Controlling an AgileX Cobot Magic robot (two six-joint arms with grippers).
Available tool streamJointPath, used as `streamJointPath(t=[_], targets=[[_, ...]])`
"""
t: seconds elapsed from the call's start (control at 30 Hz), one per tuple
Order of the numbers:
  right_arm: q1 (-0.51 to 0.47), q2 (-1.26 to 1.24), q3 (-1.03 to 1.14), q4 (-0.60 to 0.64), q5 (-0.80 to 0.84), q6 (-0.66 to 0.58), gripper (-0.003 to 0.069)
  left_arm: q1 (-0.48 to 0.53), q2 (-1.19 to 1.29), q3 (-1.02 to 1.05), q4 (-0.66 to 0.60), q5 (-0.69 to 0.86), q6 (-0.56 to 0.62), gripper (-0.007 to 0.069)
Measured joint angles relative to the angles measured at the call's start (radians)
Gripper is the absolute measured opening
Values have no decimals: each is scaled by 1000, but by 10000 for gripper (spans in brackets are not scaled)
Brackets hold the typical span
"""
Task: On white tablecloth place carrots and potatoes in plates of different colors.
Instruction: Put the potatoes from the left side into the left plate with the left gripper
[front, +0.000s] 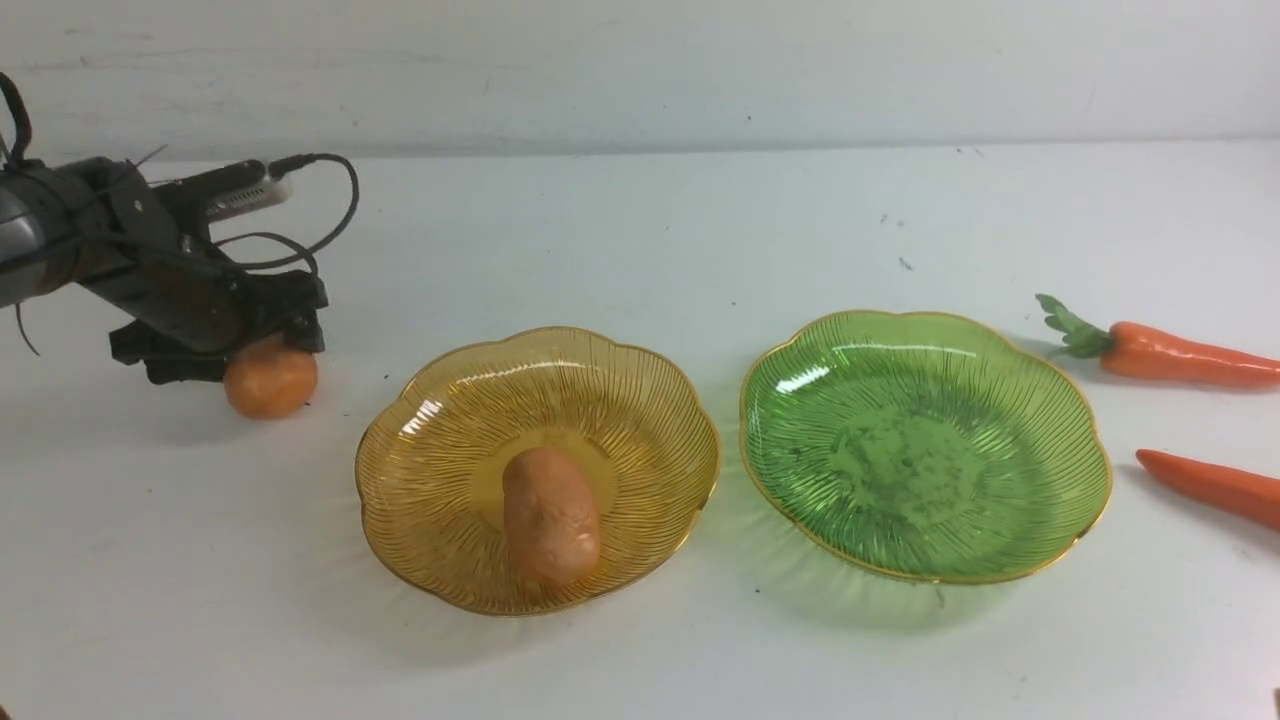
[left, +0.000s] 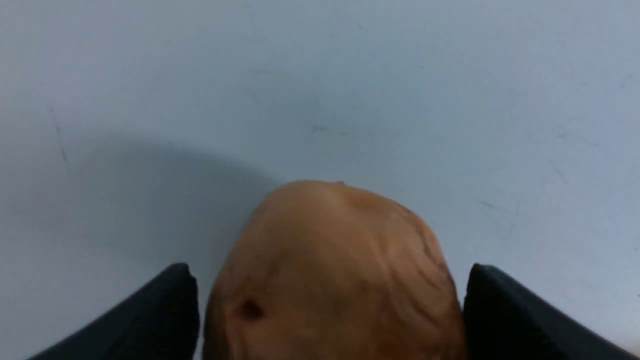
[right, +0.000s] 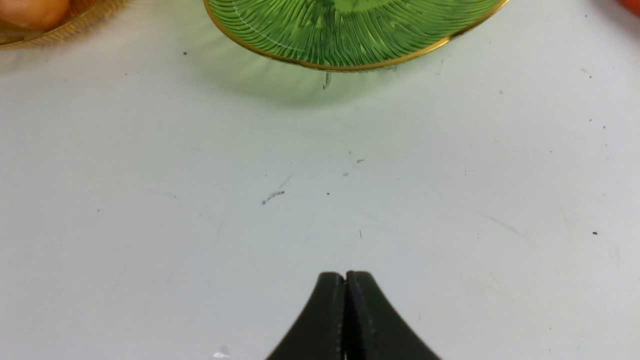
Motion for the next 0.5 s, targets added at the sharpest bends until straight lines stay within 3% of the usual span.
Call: streamJointPath(t=[0.03, 0.13, 0.23, 0.37, 0.5], targets=[[0, 0, 0, 0, 0, 0, -15, 0, 2, 0, 0, 0, 0, 663], [0, 0, 0, 0, 0, 0, -15, 0, 7, -8, -56, 41, -9, 493], [0, 0, 0, 0, 0, 0, -15, 0, -8, -22, -65, 102, 7, 430], [0, 0, 0, 0, -6, 0, -15, -18, -105, -74, -118, 321, 123, 413], [0, 0, 0, 0, -18, 0, -15, -113, -163, -89, -249, 490, 270, 414]])
